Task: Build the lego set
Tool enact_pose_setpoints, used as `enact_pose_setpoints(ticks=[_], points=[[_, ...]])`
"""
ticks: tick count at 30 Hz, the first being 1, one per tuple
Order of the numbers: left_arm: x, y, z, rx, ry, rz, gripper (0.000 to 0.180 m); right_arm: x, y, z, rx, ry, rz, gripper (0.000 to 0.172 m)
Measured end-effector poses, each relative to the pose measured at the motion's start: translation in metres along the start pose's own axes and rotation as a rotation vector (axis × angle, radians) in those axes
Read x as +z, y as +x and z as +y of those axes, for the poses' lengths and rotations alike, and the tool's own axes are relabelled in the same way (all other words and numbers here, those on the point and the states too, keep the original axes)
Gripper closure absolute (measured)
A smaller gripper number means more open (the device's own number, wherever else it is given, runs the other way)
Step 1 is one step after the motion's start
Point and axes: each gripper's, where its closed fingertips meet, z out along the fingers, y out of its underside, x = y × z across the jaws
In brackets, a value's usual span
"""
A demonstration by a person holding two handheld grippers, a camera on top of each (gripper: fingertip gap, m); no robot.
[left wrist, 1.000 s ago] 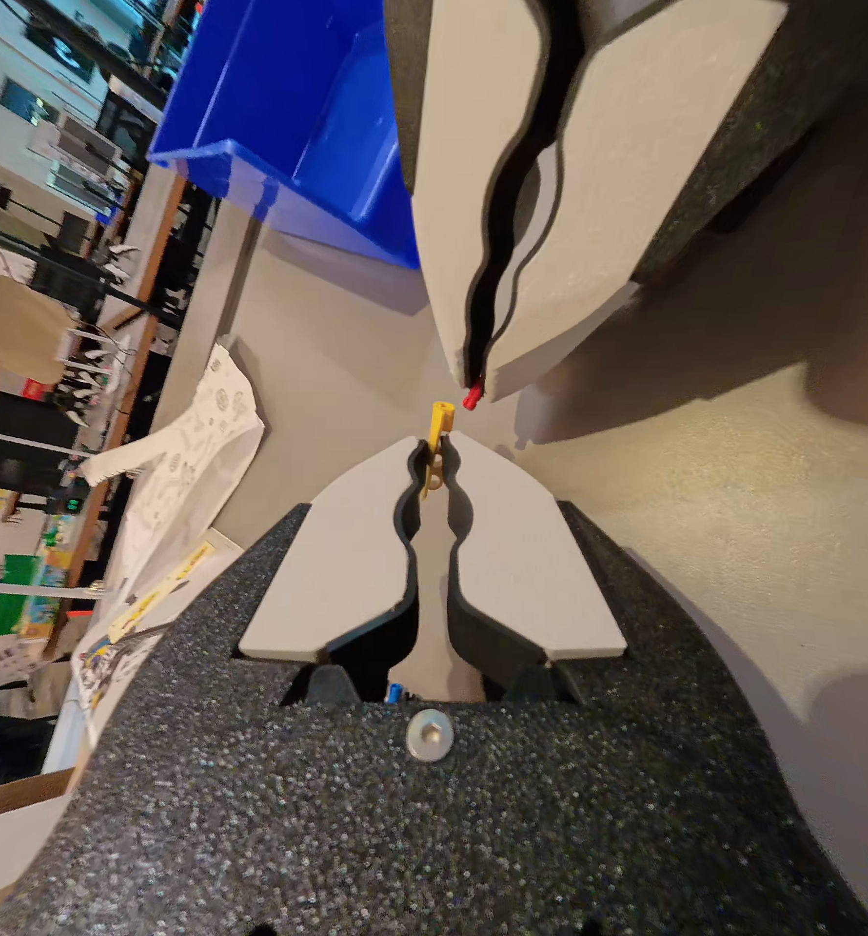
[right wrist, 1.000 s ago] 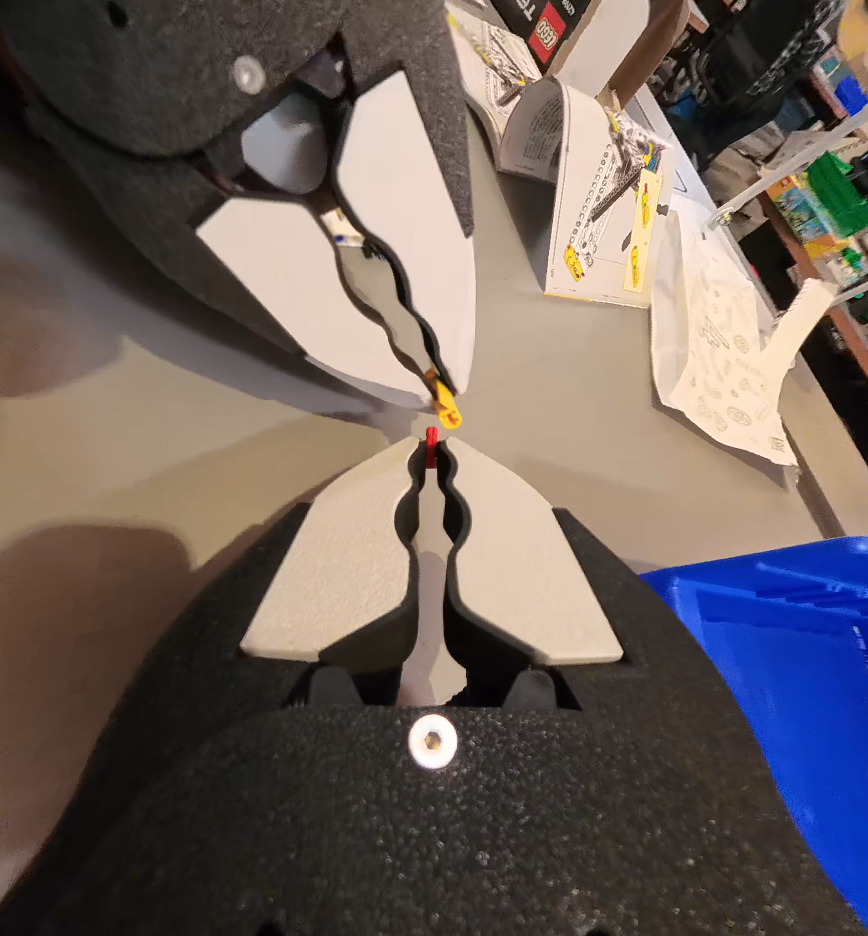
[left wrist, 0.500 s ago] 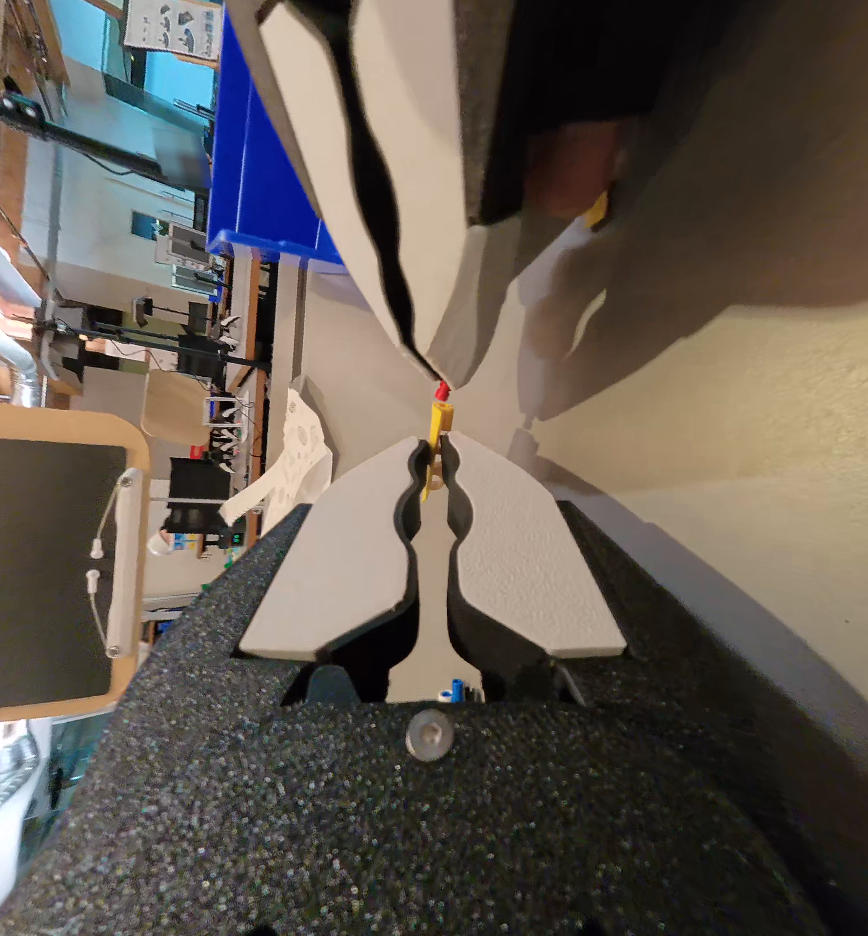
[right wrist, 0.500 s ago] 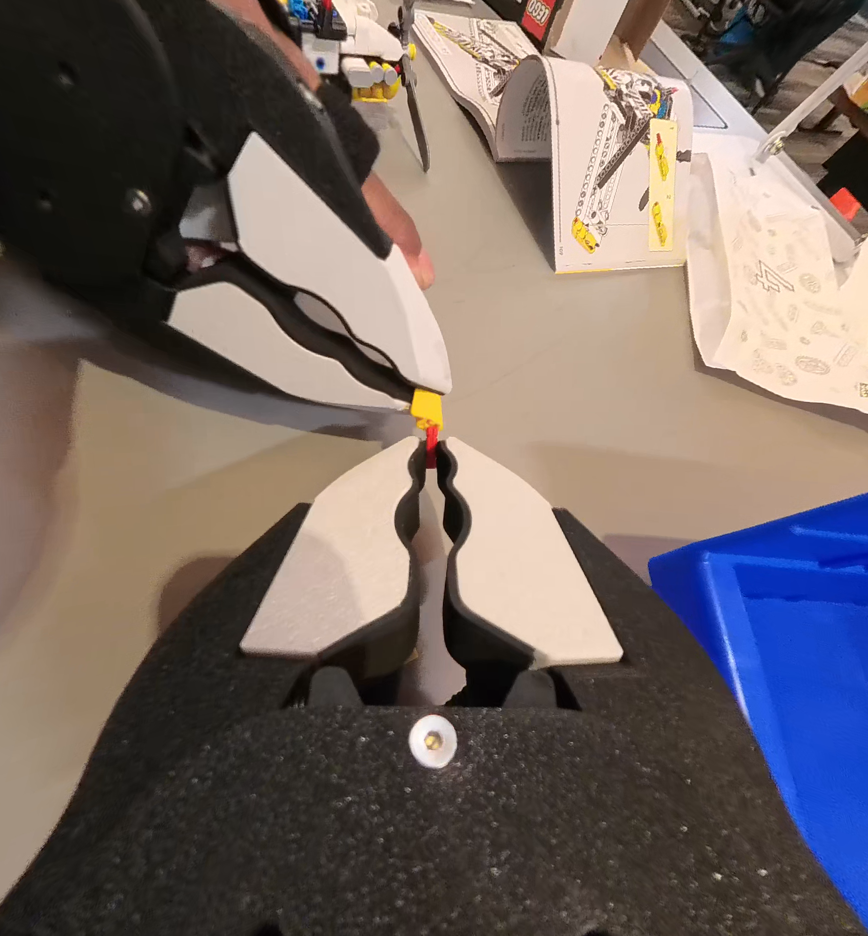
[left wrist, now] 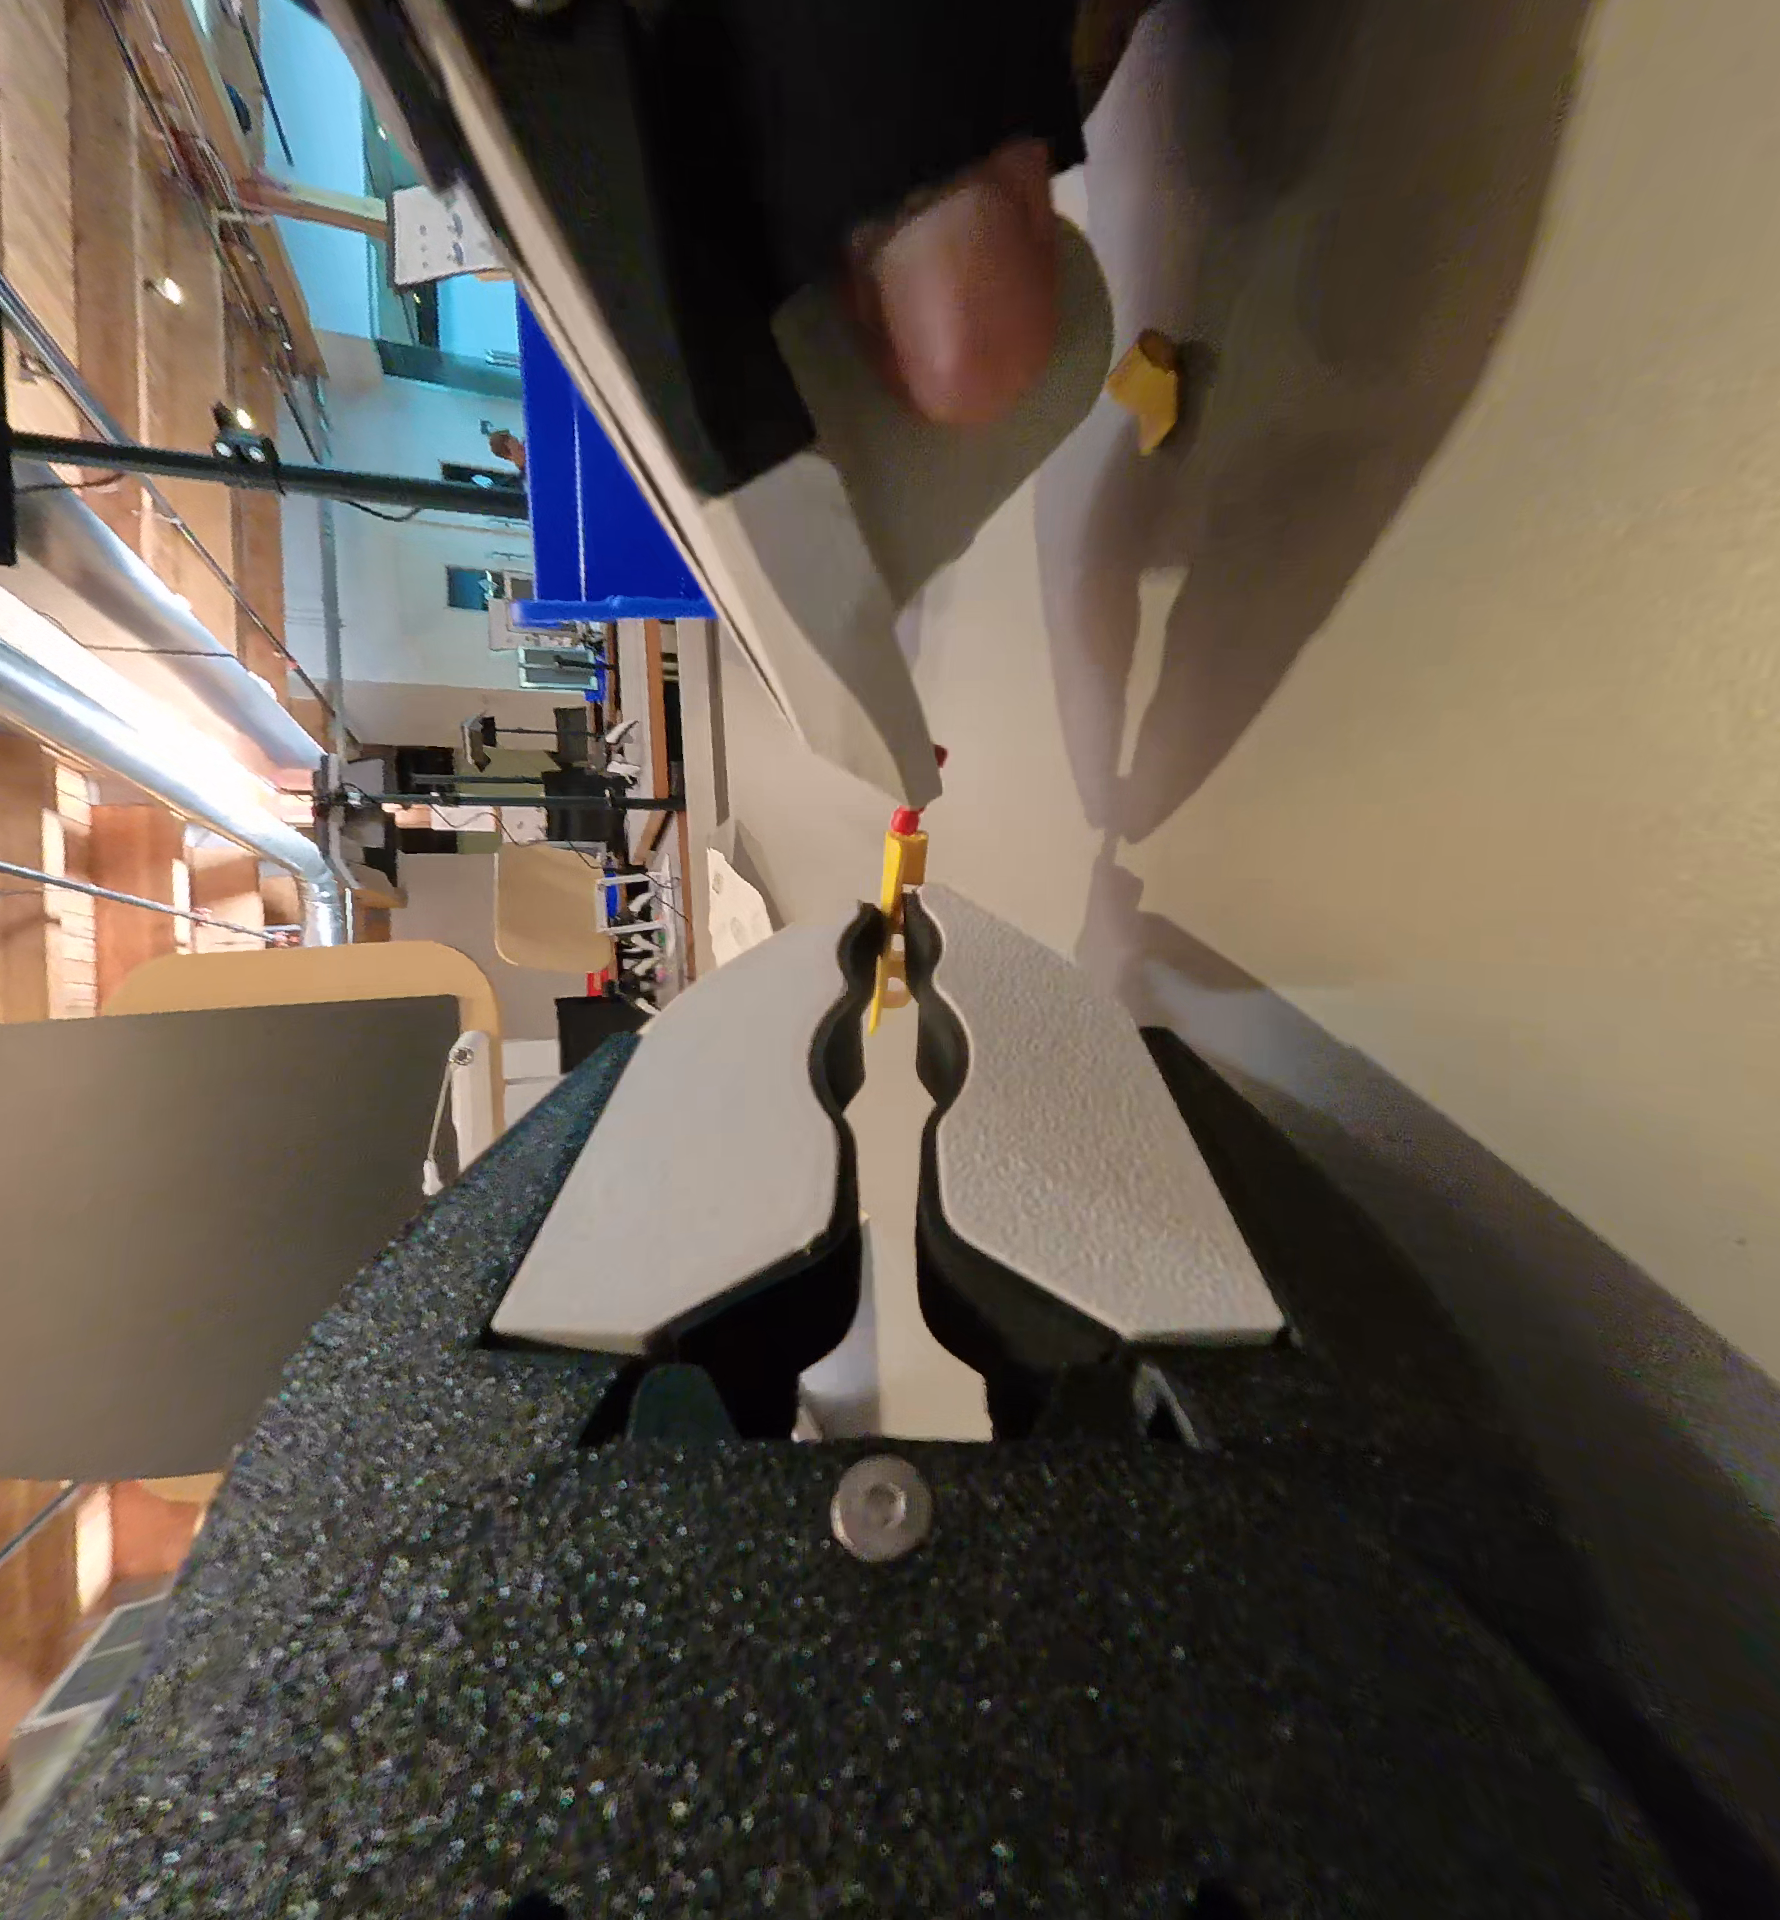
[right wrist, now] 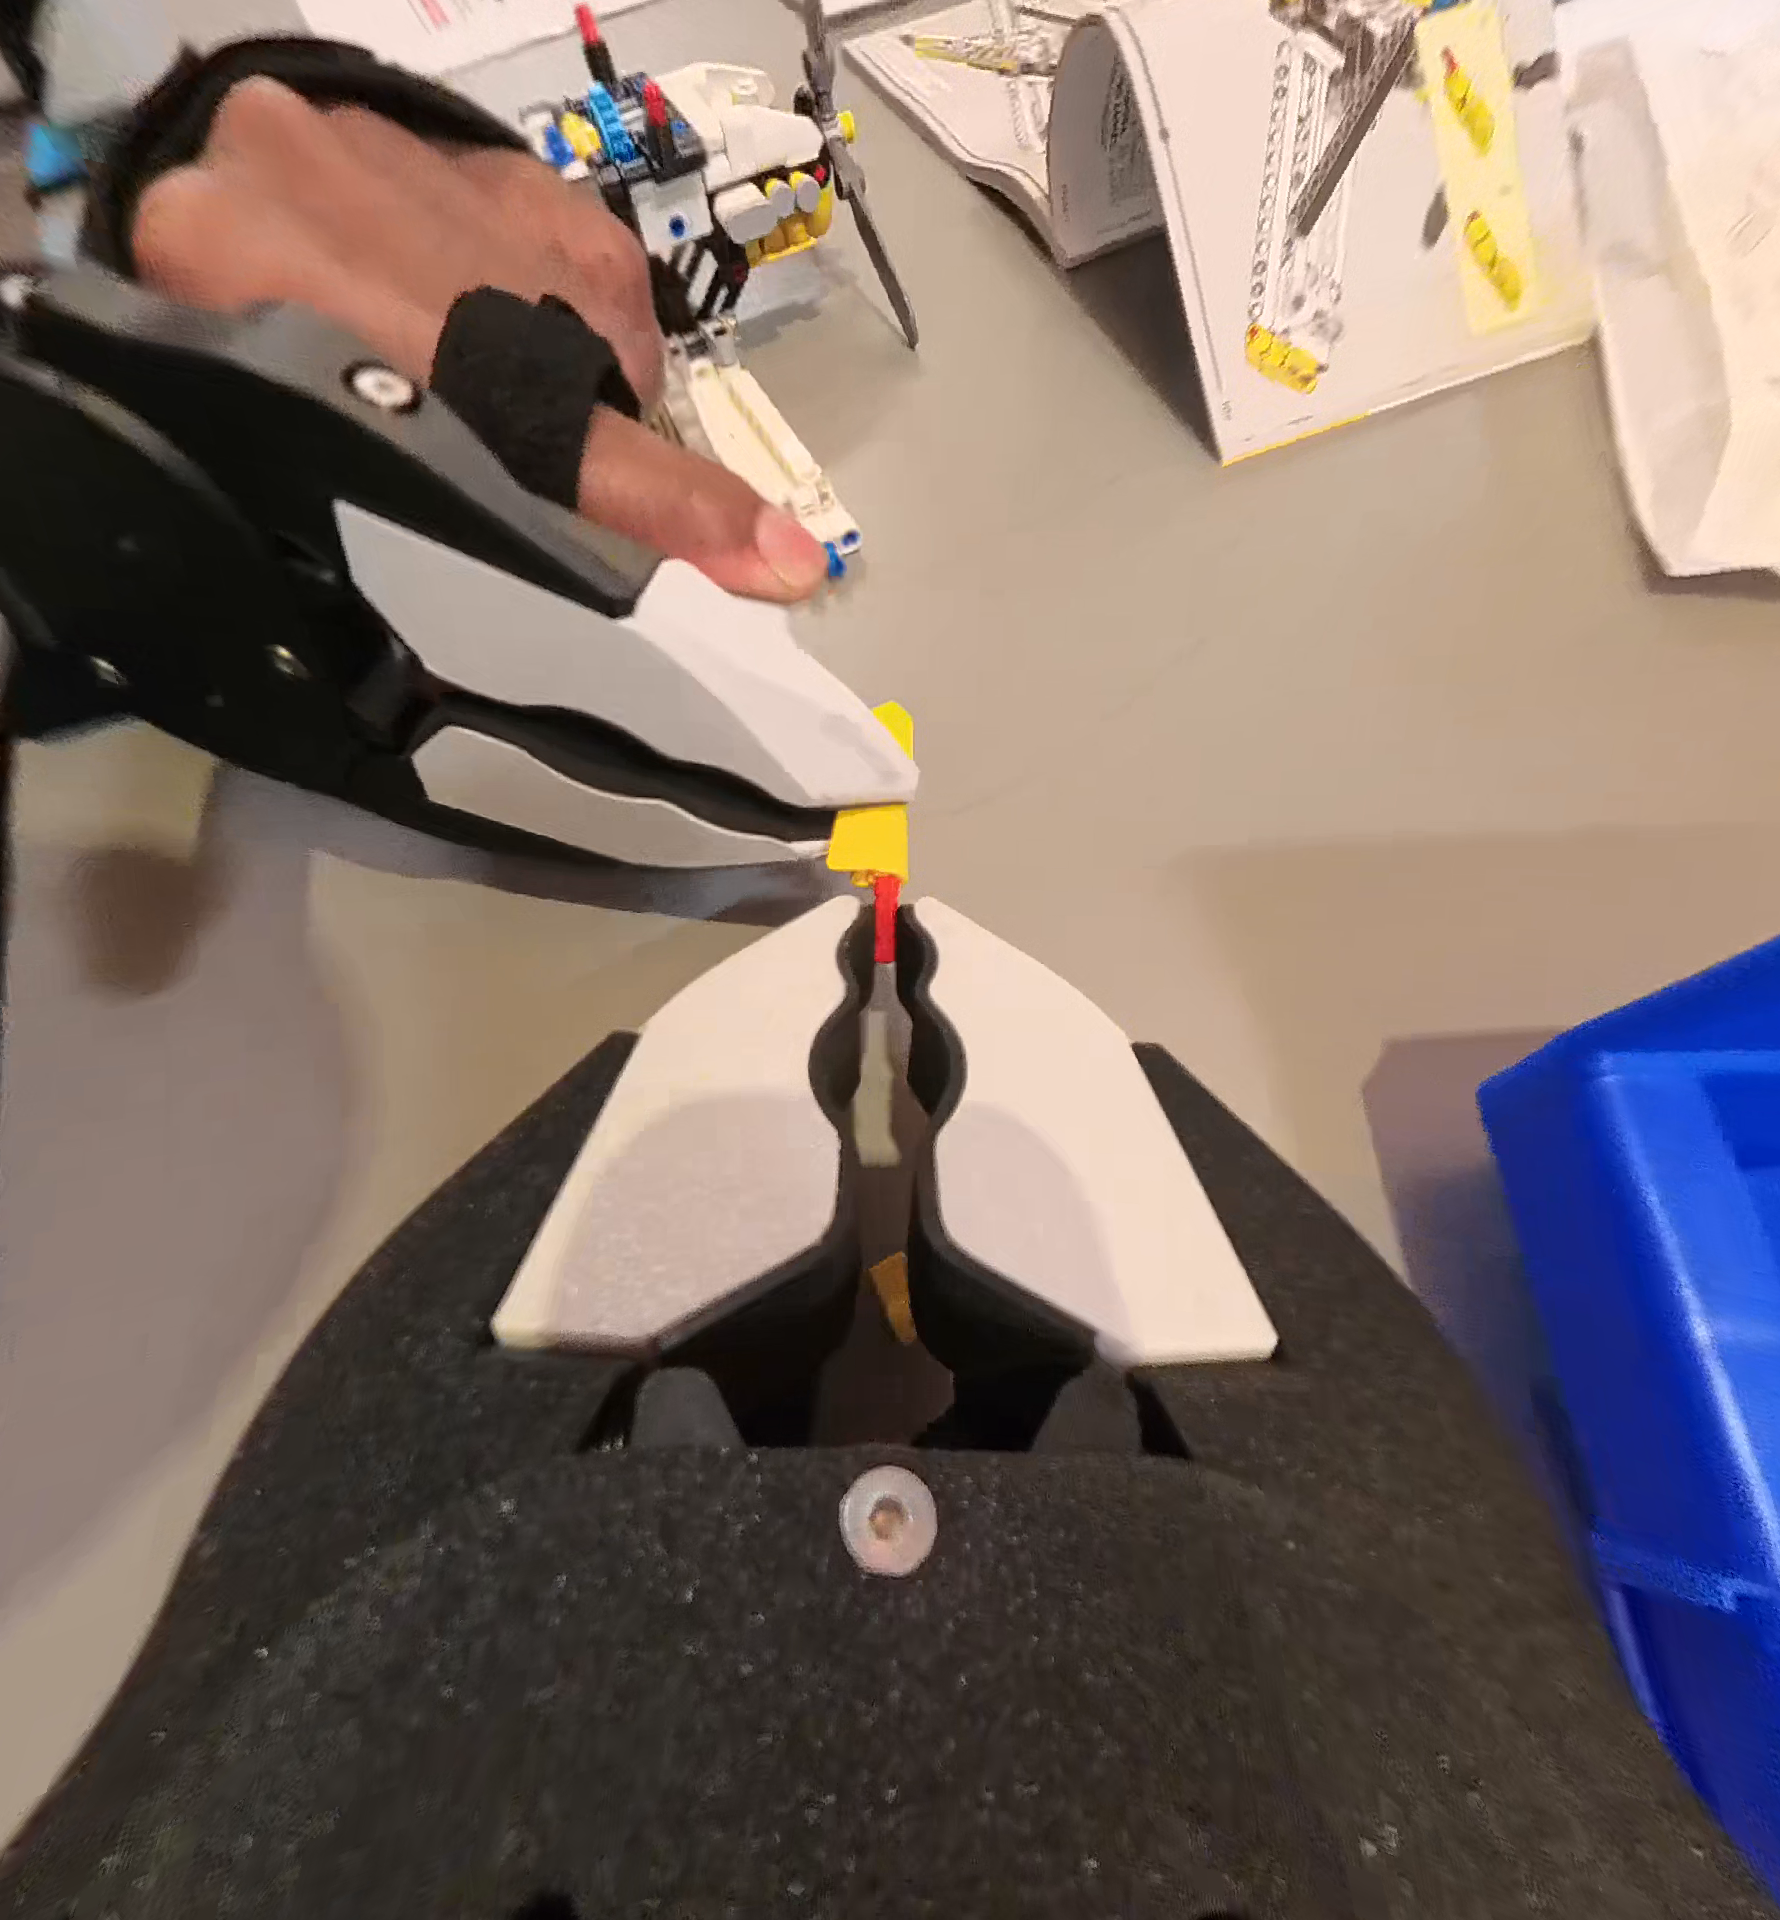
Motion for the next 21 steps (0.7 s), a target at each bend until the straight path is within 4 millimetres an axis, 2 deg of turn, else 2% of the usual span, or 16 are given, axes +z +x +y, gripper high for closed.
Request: enact_pose_setpoints(ticks=[6, 11, 14, 17, 21], points=[[-0.004, -0.003, -0.008, 0.091, 0.045, -0.048, 0.177, -0.005, -0.006, 0.001, 0.27, 0.01, -0.206, 0.168], [-0.009, -0.002, -0.015, 0.135, 0.107, -0.051, 0.177, -0.009, -0.012, 0.002, 0.392, 0.004, -0.333, 0.169], [-0.008, 0.002, -0.015, 0.113, 0.121, -0.021, 0.177, -0.009, -0.013, 0.005, 0.365, -0.018, -0.337, 0.169], [-0.006, 0.008, -0.014, 0.029, 0.129, 0.046, 0.177, -0.007, -0.012, 0.01, 0.237, -0.047, -0.258, 0.169], [-0.003, 0.021, -0.012, -0.266, 0.148, 0.228, 0.177, -0.002, -0.008, 0.017, 0.089, -0.095, -0.158, 0.168]])
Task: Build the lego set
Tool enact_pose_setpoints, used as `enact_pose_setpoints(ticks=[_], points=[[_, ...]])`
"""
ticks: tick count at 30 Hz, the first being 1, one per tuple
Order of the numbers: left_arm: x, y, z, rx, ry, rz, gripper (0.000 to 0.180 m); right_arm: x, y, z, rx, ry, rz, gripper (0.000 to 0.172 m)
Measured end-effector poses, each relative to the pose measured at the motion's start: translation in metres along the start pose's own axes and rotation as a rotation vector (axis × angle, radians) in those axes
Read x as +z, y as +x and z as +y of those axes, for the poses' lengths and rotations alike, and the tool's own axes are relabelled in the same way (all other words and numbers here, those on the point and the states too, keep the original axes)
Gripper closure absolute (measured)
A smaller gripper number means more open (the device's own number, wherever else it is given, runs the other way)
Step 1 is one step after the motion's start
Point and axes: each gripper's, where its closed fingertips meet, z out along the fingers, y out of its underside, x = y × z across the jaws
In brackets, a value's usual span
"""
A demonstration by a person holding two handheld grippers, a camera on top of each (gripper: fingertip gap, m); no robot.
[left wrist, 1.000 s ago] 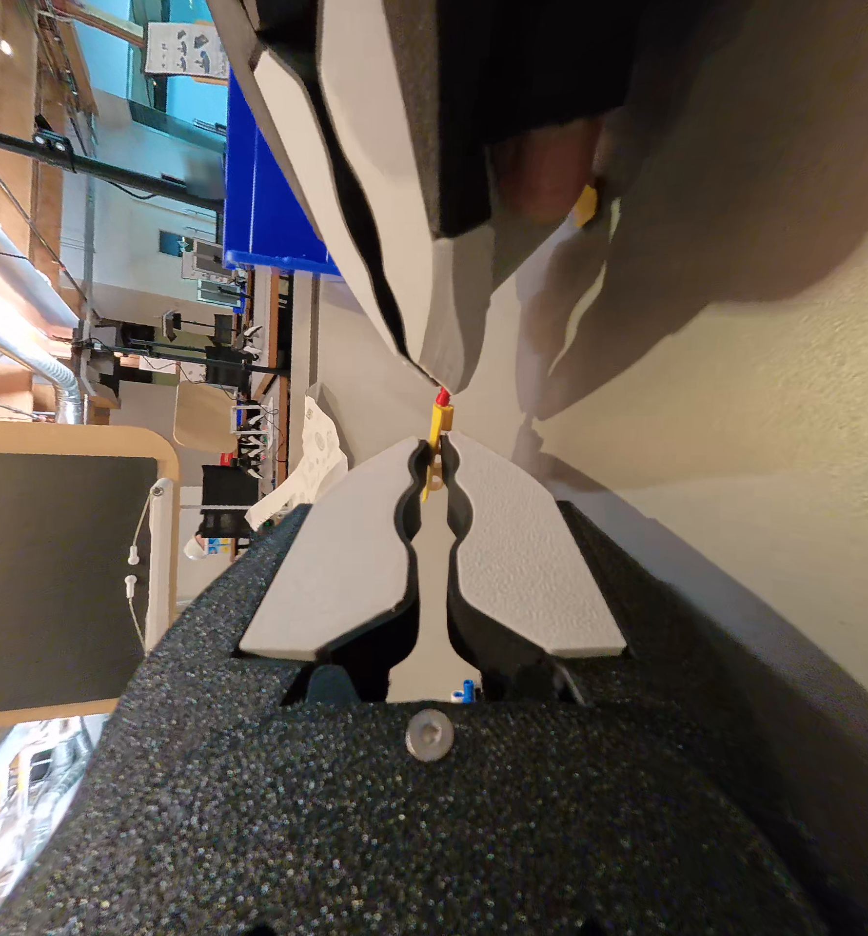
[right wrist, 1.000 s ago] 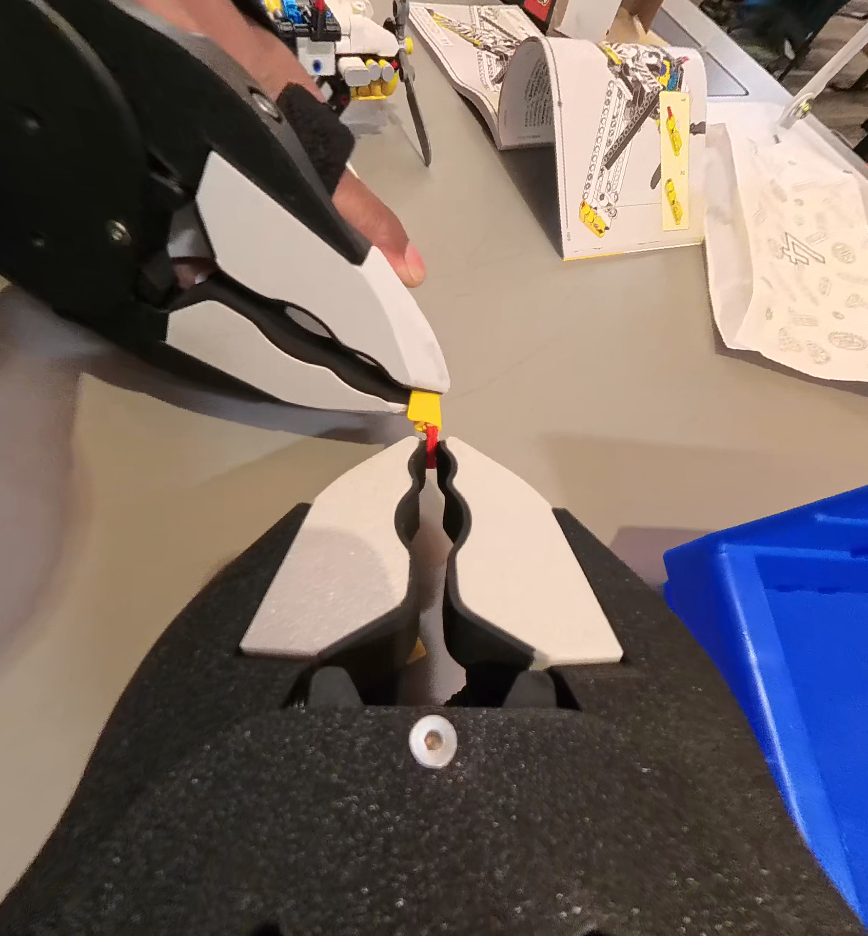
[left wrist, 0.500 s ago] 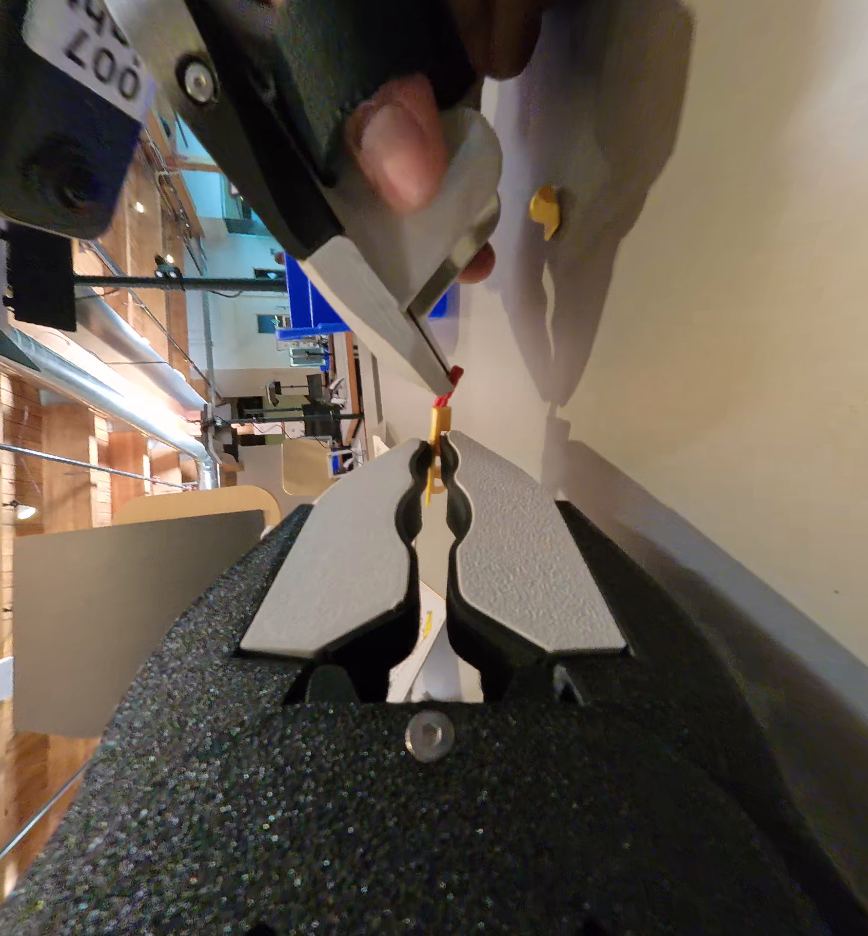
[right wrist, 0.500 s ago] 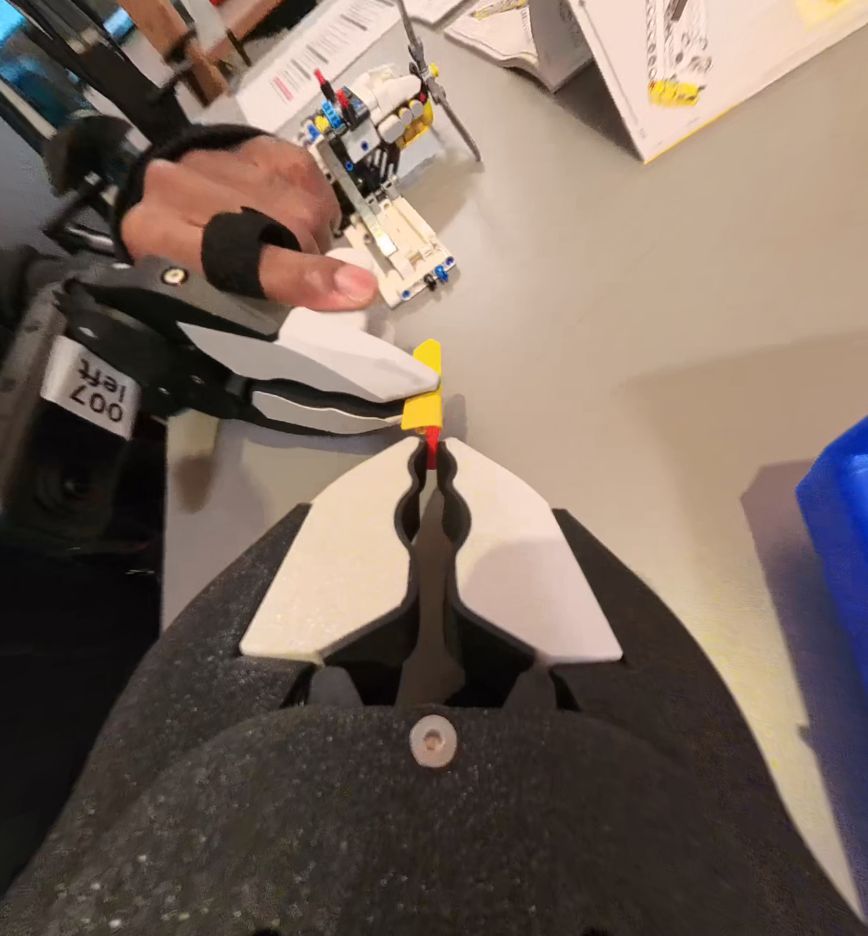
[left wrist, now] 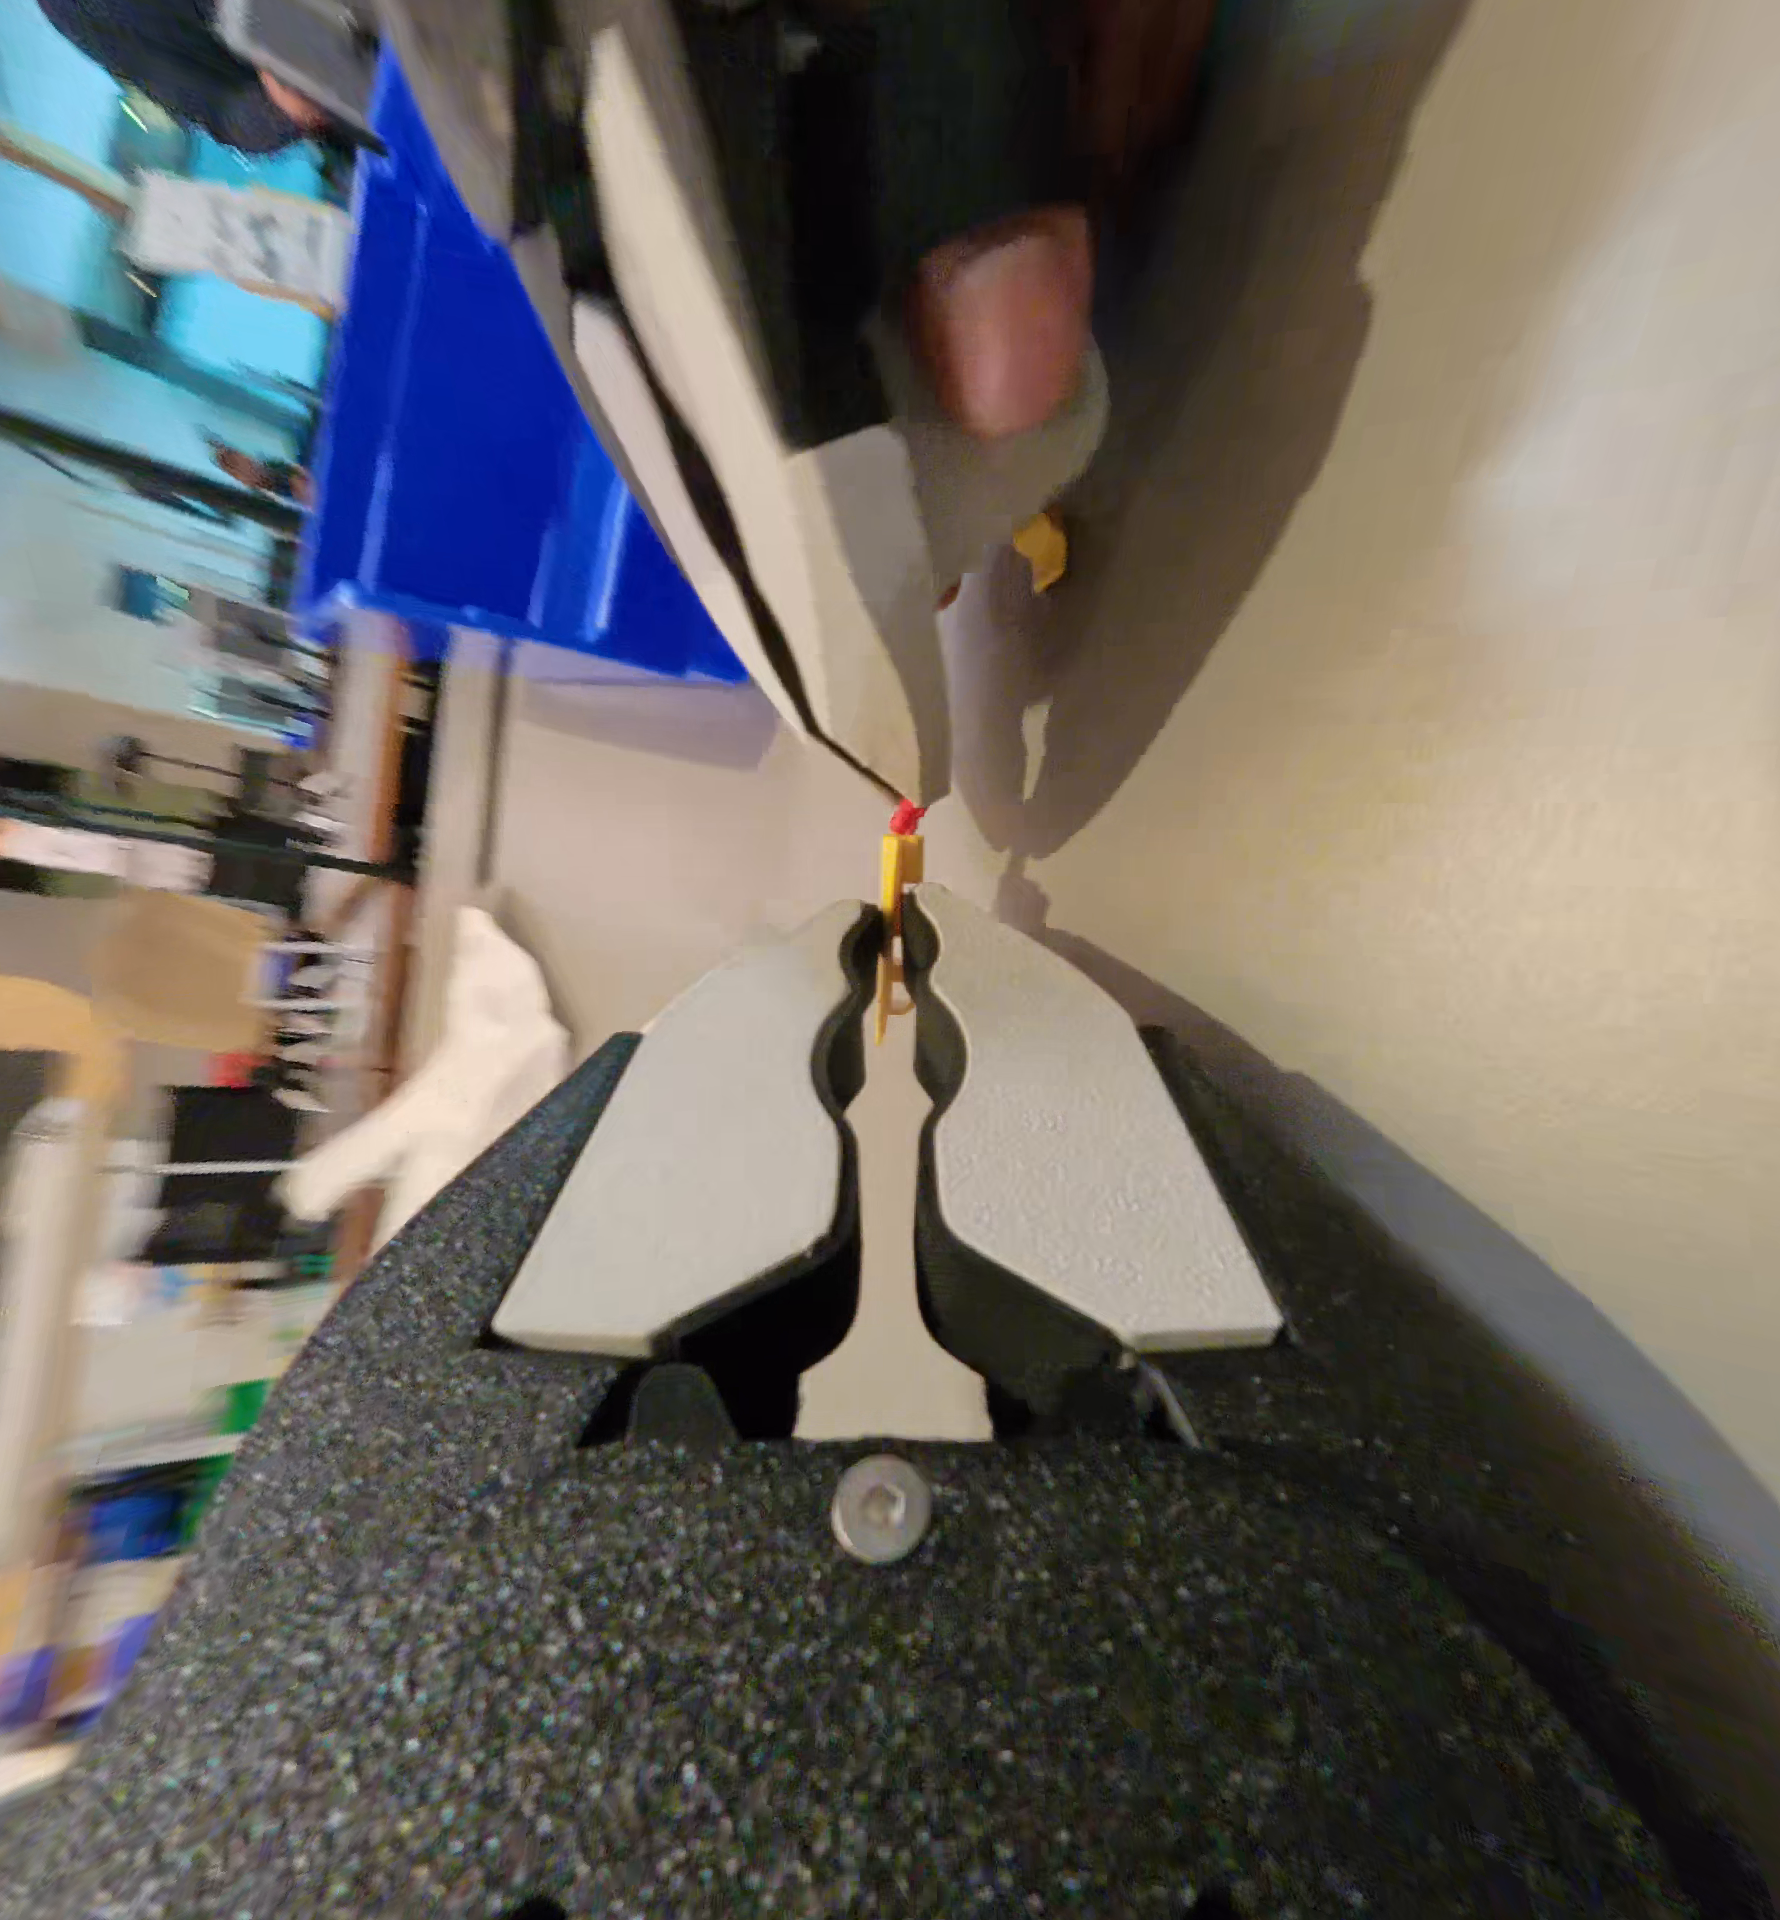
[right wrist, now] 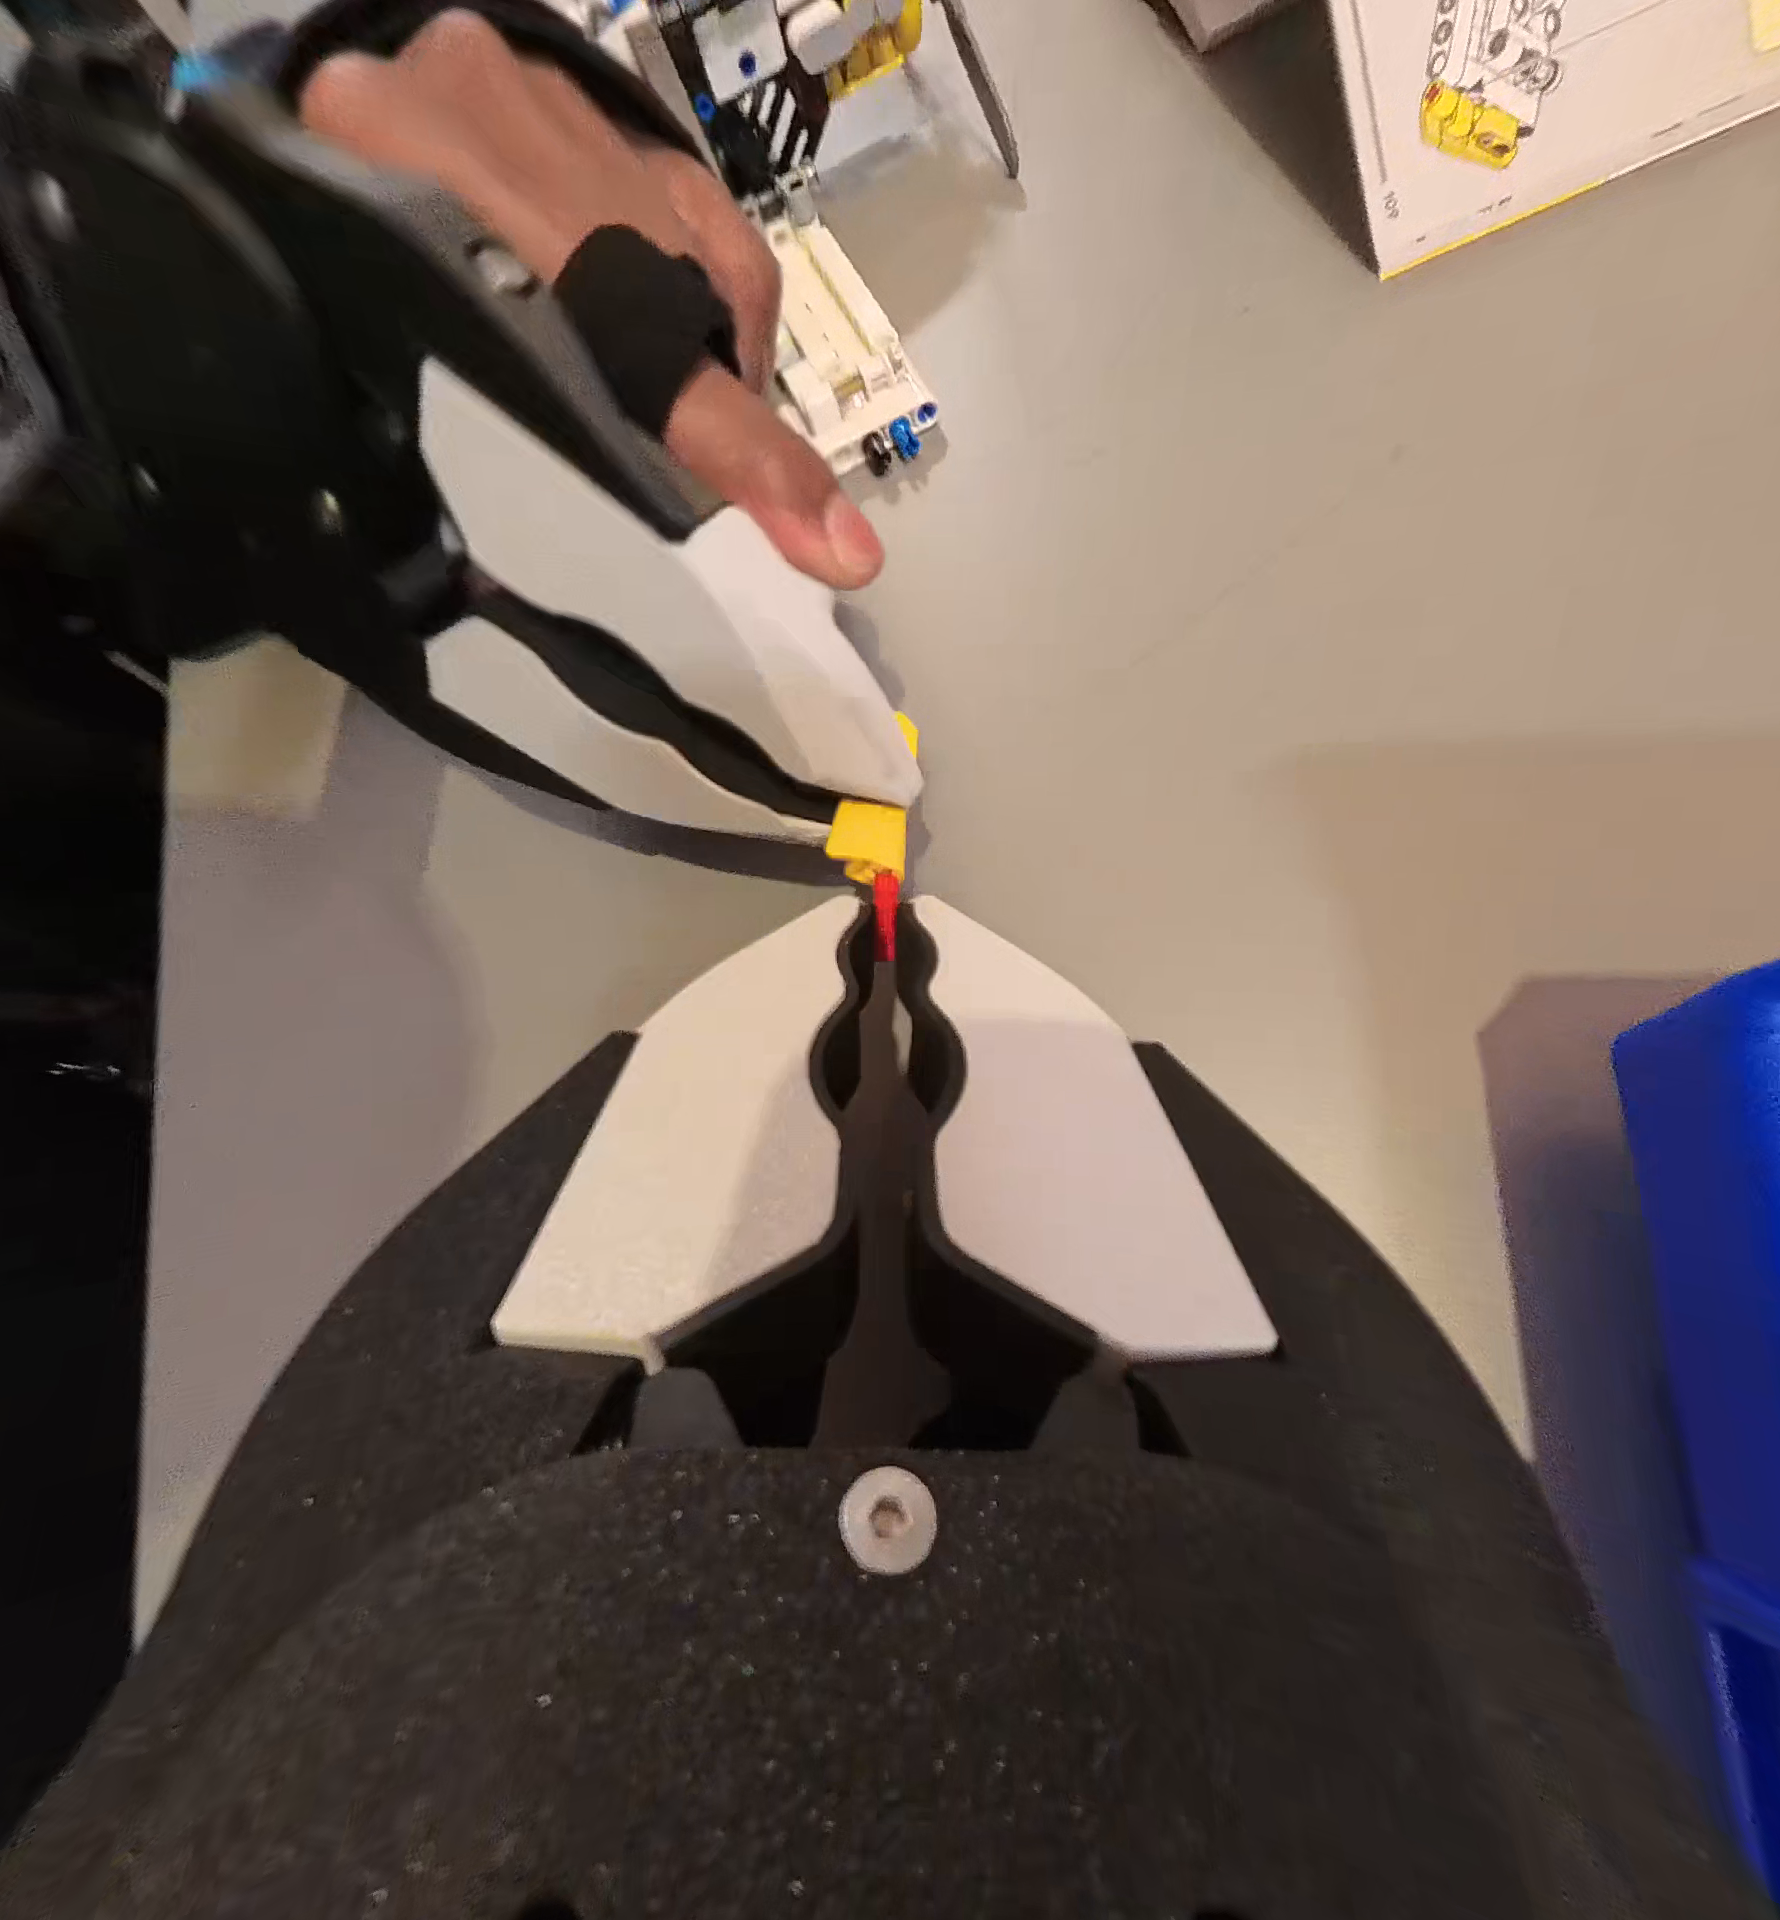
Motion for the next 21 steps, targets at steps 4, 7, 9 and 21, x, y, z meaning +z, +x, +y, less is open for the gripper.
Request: enact_pose_setpoints(ticks=[4, 7, 9, 21], points=[[-0.002, -0.001, 0.0, -0.286, 0.047, 0.11, 0.177, -0.001, 0.001, -0.003, -0.045, 0.022, 0.014, 0.169], [-0.003, 0.003, -0.001, -0.42, 0.037, 0.196, 0.177, 0.0, 0.006, -0.002, -0.086, 0.013, 0.053, 0.169], [-0.005, 0.004, -0.006, -0.503, 0.059, 0.243, 0.177, 0.0, 0.003, -0.004, -0.118, 0.022, 0.056, 0.169], [-0.012, -0.012, -0.015, -0.839, 0.209, 0.304, 0.179, -0.004, -0.004, -0.018, -0.12, 0.108, 0.029, 0.168]])
